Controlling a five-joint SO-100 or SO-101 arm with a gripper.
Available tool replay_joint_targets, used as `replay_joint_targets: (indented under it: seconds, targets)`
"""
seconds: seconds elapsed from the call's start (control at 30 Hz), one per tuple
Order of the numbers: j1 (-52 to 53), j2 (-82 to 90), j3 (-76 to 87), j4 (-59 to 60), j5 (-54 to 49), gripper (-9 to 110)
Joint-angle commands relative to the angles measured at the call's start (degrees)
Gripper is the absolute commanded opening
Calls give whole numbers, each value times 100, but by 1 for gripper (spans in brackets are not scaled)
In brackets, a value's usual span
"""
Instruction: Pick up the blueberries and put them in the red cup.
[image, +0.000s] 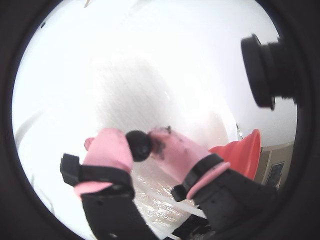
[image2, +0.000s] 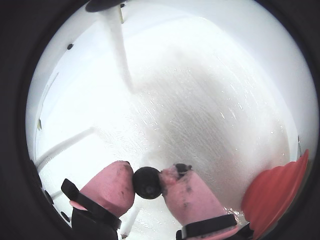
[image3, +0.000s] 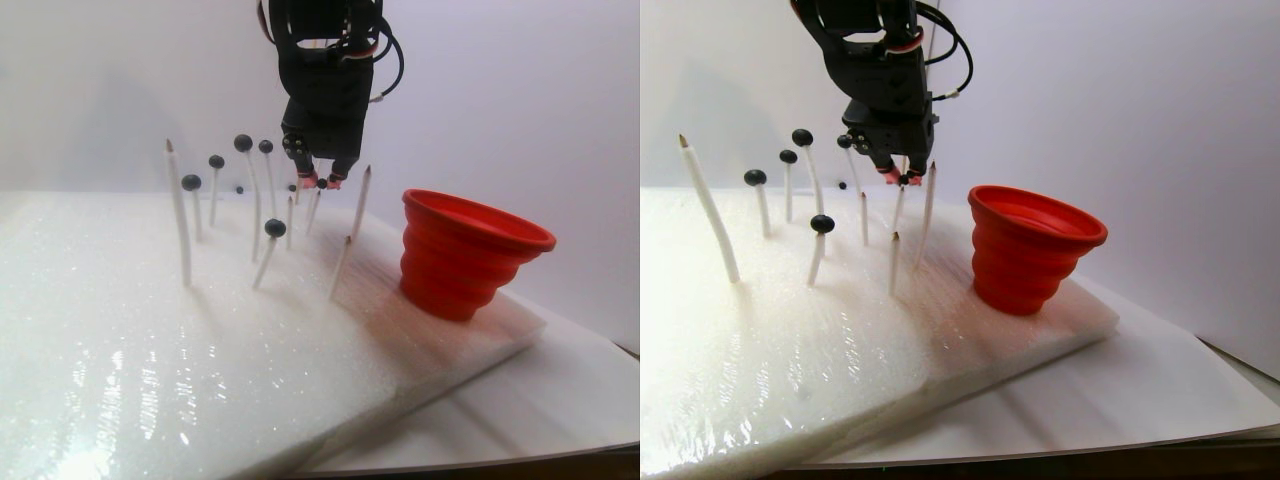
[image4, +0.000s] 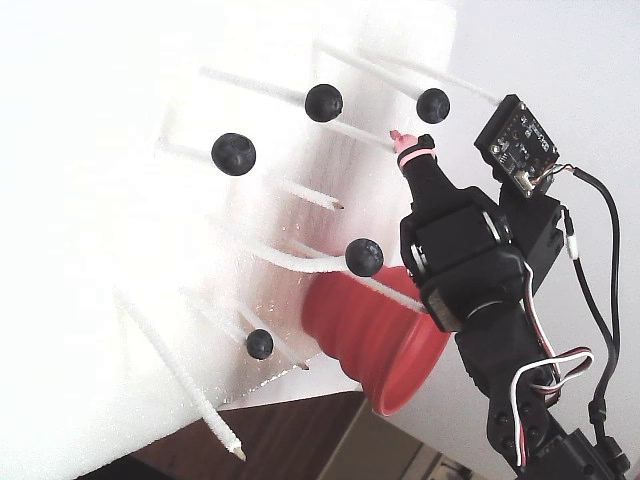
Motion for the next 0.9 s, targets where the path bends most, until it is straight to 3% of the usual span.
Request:
replay_joint_targets:
  seconds: [0.0, 0.87]
  targets:
    - [123, 835, -44, -114, 18, 9]
    - [492, 1450, 246, 668, -123, 9]
